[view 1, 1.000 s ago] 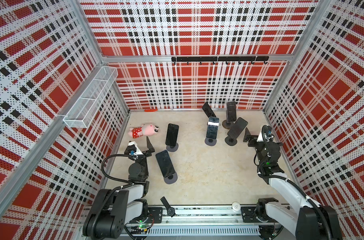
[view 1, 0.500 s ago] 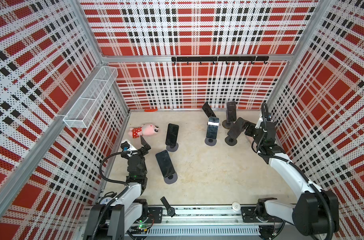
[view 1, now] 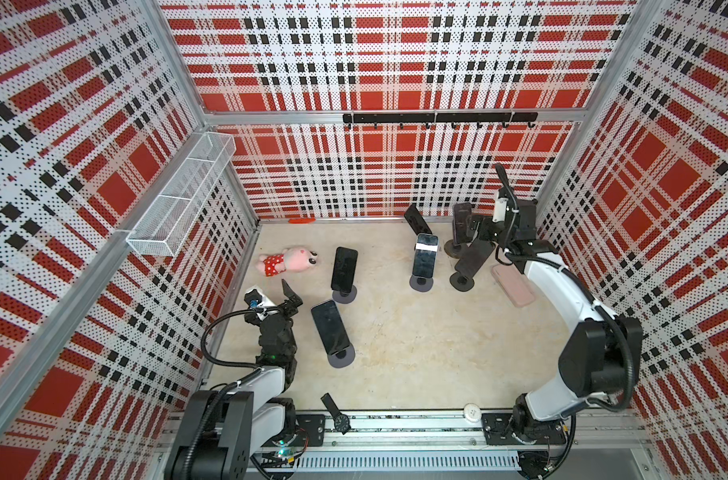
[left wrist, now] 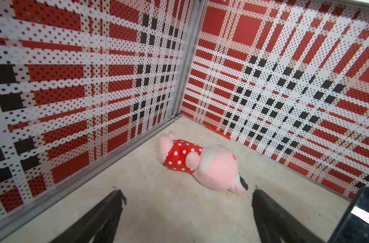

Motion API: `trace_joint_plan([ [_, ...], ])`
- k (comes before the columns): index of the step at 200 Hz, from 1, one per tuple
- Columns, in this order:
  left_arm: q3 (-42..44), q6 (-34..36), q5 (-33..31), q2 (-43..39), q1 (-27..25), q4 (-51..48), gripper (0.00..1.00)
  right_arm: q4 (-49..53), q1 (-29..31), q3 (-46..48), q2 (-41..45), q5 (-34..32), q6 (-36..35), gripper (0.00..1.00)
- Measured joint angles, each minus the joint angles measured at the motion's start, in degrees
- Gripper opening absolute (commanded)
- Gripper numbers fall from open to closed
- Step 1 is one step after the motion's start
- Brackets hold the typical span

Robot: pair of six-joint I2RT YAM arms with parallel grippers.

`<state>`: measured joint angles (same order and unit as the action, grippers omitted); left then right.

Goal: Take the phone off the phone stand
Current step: 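Lower the right gripper onto the purple-framed phone and close it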

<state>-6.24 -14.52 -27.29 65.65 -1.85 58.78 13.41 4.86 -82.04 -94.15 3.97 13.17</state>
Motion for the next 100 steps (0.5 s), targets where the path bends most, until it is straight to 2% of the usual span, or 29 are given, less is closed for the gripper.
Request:
trace_joint_plan([
  [17,0.1,0.3,1.0,1.4,0.0,1.0,0.98,3.5,-1.1,-7.3,-5.9,5.0,-1.0,1.00],
  [50,0.1,0.7,2.1,4.5,0.0,3.0,0.98,9.5,-2.4,-17.9,-15.0,9.1,-2.8,1.00],
  [100,0.1,1.1,3.1,5.1,0.0,4.4,0.98,14.2,-2.7,-29.4,-24.3,7.1,-5.8,1.00],
])
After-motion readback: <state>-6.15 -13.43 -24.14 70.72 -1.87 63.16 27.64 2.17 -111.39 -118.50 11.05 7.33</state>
